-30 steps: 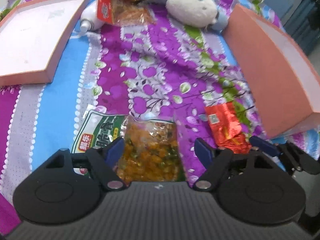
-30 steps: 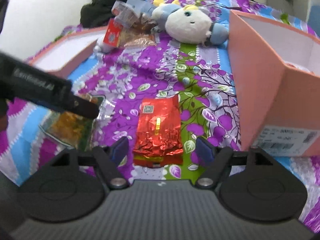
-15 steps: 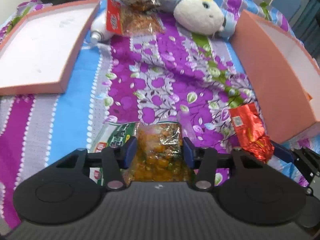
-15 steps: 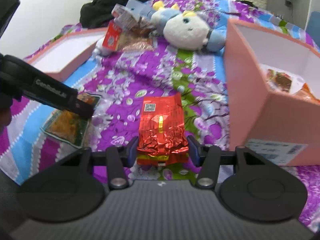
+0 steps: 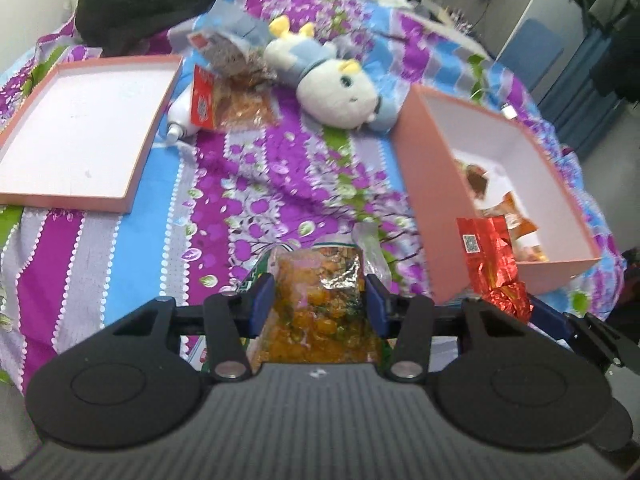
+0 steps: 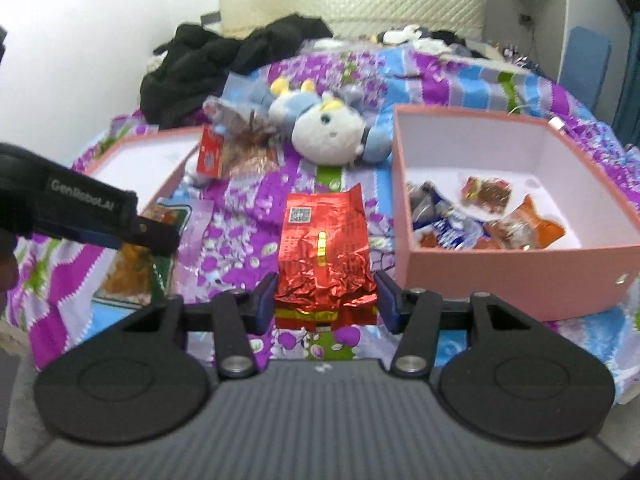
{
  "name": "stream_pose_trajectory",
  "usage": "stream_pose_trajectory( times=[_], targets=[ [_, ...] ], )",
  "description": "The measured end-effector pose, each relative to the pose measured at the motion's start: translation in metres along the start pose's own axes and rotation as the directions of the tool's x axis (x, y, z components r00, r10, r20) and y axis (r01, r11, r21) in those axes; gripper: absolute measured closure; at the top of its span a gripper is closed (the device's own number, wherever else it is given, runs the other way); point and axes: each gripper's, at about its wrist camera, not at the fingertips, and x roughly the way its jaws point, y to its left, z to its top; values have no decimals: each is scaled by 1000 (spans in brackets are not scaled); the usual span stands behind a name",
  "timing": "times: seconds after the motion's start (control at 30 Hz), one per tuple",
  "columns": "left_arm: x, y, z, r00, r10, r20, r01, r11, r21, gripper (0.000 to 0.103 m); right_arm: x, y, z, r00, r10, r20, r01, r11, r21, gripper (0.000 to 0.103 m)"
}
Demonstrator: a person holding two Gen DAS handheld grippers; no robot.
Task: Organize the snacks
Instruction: 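Carry both held packets over the pink box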
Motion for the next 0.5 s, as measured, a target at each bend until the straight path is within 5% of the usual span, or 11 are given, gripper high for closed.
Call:
stream_pose_trajectory(
  times=[0.5],
  targets=[
    [-56, -40, -6, 990, -85, 109, 82, 996, 25, 49, -87, -25, 18, 984, -118, 136, 106, 990, 91, 49]
  ],
)
